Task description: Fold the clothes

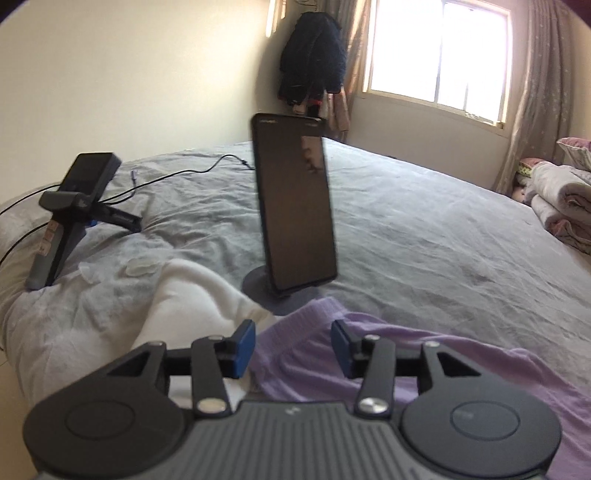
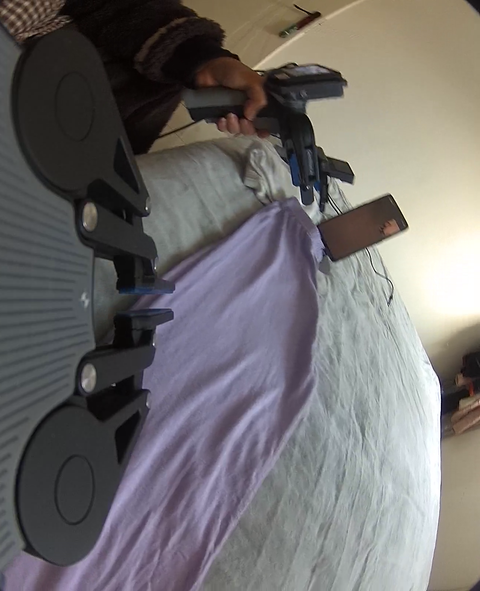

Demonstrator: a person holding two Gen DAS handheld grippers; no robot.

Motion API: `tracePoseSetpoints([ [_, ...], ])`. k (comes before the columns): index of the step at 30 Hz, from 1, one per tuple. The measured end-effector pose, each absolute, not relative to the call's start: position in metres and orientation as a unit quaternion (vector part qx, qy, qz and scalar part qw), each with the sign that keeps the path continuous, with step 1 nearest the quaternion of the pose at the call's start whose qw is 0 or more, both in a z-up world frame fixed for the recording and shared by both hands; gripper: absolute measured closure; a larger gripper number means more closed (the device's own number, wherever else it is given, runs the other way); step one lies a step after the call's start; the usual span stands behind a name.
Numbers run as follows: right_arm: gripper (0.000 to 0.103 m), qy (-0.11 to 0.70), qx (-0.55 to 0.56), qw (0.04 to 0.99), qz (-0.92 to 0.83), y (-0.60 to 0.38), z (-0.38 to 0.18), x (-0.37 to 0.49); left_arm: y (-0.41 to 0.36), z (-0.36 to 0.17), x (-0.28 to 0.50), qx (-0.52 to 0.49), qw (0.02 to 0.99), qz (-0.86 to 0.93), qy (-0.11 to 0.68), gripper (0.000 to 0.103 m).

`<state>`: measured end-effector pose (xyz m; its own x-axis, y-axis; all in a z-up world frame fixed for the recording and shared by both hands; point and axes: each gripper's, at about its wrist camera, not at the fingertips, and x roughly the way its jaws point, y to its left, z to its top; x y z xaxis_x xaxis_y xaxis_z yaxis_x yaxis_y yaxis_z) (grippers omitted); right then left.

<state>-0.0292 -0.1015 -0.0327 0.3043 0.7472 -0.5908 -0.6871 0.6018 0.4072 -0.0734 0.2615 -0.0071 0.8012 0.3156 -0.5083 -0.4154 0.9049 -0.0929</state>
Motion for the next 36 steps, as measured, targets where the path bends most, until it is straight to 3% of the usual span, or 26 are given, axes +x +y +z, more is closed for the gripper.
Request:
tracePoseSetpoints([
  [4,0.085,0.392,0.045,0.816,0.424,-0.104,-0.025,-0.008,0.229,-0.002,-0.044,-0.088,0.954,0.105,0.267,0.054],
  [6,0.067,0.388,0.042,0.821,0.416,-0.103,-0.022,0.002,0.208,0.003,-0.027,-0.088,0.955,0.053,0.279,0.054],
  [11,0.066,0.374,0.029,0.837,0.399,-0.097,-0.017,0.029,0.162,-0.003,0.009,-0.068,0.960,-0.080,0.260,0.053],
  [16,0.066,0.370,0.019,0.848,0.378,-0.094,-0.023,0.059,0.155,-0.042,0.020,-0.062,0.958,-0.153,0.233,0.052],
  [36,0.066,0.390,0.013,0.830,0.398,-0.058,-0.049,0.118,0.197,-0.065,0.010,-0.131,0.914,-0.230,0.307,0.052],
])
